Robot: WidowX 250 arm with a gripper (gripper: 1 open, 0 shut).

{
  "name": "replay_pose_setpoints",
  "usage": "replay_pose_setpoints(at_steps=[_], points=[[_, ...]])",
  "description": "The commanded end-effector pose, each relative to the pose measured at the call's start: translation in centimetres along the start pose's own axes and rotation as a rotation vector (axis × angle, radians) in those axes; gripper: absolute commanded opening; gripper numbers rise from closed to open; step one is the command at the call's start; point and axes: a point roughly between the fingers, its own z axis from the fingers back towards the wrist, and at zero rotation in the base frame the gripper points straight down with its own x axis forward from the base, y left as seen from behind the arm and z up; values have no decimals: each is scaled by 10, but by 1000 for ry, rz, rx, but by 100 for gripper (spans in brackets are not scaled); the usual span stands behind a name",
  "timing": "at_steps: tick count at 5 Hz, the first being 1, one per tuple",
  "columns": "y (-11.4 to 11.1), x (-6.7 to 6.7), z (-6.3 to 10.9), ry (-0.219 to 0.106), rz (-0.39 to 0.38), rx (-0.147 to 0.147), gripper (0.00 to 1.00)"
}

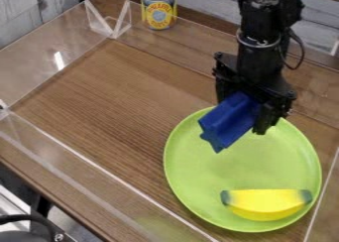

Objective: Put the blue object in the green plate

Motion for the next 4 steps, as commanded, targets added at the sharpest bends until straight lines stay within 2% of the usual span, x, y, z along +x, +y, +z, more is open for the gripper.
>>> replay_pose_setpoints(at_steps=[1, 4], points=[[-6, 7, 19, -89, -1, -10, 100], [-9, 11, 22, -112, 20, -16, 100]])
